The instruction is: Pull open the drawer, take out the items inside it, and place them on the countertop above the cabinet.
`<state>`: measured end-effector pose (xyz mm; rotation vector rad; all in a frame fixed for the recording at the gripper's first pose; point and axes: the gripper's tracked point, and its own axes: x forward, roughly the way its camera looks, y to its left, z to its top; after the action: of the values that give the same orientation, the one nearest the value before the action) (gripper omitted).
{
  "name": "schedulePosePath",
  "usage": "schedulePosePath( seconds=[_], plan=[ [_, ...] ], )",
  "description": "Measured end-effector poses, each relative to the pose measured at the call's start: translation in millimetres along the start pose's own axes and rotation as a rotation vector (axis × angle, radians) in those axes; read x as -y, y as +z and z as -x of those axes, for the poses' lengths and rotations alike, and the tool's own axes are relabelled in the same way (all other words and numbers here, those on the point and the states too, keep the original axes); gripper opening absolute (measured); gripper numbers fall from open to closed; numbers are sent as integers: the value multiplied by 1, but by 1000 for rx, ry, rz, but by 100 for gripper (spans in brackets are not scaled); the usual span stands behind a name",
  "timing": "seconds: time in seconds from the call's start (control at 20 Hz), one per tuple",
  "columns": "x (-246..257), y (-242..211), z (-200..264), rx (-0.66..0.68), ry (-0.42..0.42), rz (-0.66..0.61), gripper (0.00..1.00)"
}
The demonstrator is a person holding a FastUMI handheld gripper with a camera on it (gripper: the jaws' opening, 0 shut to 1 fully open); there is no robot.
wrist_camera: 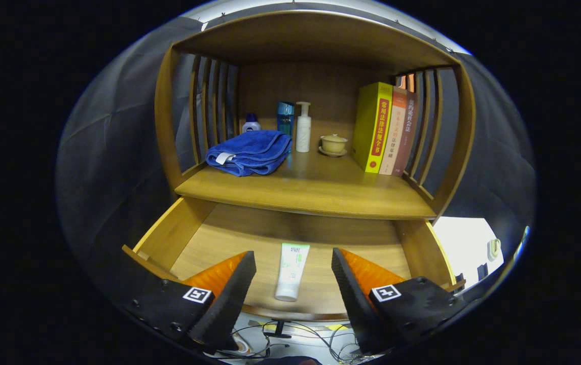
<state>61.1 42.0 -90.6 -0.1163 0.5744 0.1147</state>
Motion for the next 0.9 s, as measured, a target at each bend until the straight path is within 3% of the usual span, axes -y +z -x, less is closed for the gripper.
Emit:
schedulePosePath(
  seconds=[0.5,0.7,0.9],
  plan=[
    [-6,-24,-70,-266,25,-119,99],
    [2,-41,-89,-350,-15,-104,98],
    [-10,-63,-100,-458,19,-136,97]
  ],
)
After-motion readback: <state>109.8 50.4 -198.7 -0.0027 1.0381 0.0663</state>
